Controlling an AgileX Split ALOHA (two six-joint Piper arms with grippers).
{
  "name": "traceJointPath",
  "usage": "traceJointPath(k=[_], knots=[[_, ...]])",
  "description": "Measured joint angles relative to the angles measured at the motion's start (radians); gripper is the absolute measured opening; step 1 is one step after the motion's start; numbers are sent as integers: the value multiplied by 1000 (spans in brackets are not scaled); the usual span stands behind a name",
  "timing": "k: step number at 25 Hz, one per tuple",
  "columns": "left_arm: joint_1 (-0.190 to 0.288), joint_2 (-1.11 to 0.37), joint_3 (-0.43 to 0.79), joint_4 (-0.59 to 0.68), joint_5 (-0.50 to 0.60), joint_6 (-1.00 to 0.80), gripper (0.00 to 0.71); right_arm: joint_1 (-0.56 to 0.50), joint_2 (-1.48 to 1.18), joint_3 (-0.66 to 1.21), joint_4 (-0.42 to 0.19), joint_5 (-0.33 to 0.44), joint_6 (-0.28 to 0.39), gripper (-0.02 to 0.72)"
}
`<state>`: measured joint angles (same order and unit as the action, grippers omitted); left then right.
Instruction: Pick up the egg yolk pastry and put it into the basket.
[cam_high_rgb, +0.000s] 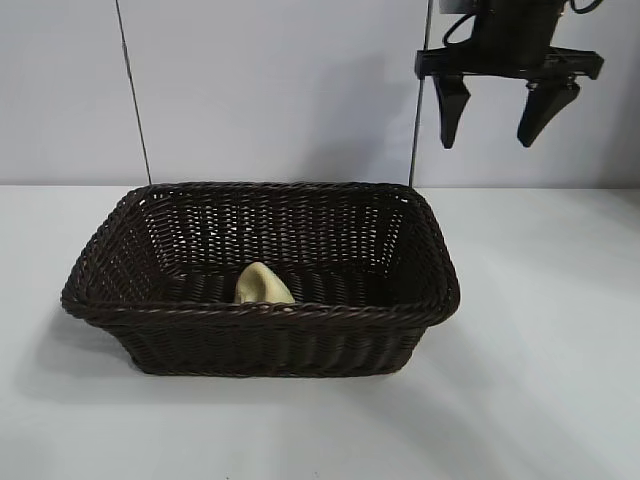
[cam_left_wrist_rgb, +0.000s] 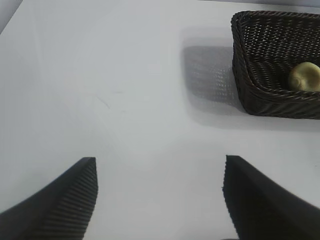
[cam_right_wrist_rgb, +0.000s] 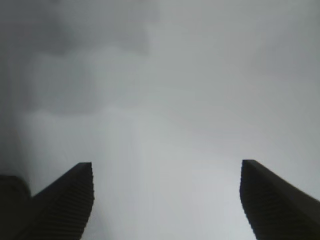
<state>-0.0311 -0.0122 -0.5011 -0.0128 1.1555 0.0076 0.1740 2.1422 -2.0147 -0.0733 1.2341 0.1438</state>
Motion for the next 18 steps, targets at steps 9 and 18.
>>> traceJointPath(k=[9,18], knots=[[0,0,0,0,0,0,514,-140,0,0,14,0,-14,579],[0,0,0,0,1,0,514,-126,-50,71,85,-1,-30,579]])
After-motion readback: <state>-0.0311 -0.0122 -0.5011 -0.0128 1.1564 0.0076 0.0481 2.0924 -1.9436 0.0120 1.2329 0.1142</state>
